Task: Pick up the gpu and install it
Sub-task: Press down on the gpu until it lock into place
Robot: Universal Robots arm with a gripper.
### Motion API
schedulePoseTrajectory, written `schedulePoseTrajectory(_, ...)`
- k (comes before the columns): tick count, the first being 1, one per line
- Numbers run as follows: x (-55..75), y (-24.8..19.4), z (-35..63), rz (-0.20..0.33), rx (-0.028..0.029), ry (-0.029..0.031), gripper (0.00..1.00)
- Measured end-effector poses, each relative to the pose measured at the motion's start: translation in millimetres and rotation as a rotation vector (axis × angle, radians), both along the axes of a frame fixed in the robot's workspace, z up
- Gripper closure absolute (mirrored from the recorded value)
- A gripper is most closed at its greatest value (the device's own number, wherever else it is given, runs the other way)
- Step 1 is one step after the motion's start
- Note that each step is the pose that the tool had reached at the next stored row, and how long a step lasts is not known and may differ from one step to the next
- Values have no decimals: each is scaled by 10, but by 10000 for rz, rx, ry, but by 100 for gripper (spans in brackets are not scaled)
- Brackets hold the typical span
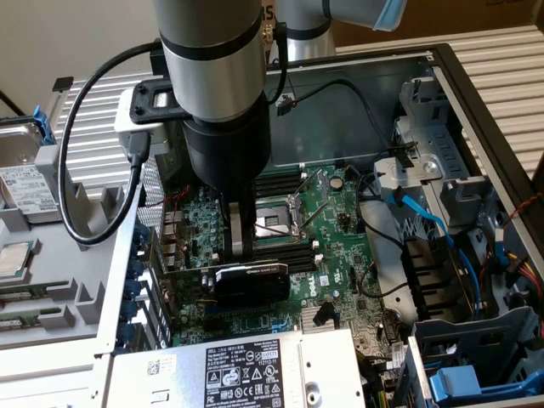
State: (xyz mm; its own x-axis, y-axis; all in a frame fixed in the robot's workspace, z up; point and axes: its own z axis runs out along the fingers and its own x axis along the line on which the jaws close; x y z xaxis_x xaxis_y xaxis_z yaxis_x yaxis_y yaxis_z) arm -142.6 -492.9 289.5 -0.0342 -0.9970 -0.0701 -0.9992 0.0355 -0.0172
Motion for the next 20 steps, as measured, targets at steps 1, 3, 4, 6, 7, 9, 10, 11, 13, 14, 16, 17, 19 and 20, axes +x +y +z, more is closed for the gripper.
schedulePoseTrajectory(1, 0, 0, 0, 0, 0, 0, 89)
schedulePoseTrajectory(3, -1, 0, 0, -9, 0, 1, 89)
schedulePoseTrajectory(4, -5, 0, 0, -57, -1, 0, 89)
schedulePoseTrajectory(6, -12, 0, 0, -163, -1, 0, 89)
schedulePoseTrajectory(7, -17, 0, 0, -214, -1, -1, 89)
schedulePoseTrajectory(9, -22, 0, -1, -383, 0, -2, 89)
schedulePoseTrajectory(10, -22, 0, -1, -504, -1, -1, 89)
schedulePoseTrajectory(11, -23, 0, -2, -665, 0, -2, 89)
schedulePoseTrajectory(13, -23, 0, -3, -982, 0, -1, 89)
schedulePoseTrajectory(14, -23, 0, -4, -1139, 1, -1, 89)
schedulePoseTrajectory(16, -23, 0, -5, -1443, 6, -1, 89)
schedulePoseTrajectory(17, -23, 0, -6, -1594, 9, -1, 89)
schedulePoseTrajectory(19, -23, 0, -7, -1909, 14, -1, 89)
schedulePoseTrajectory(20, -23, 0, -8, -2062, 17, -1, 89)
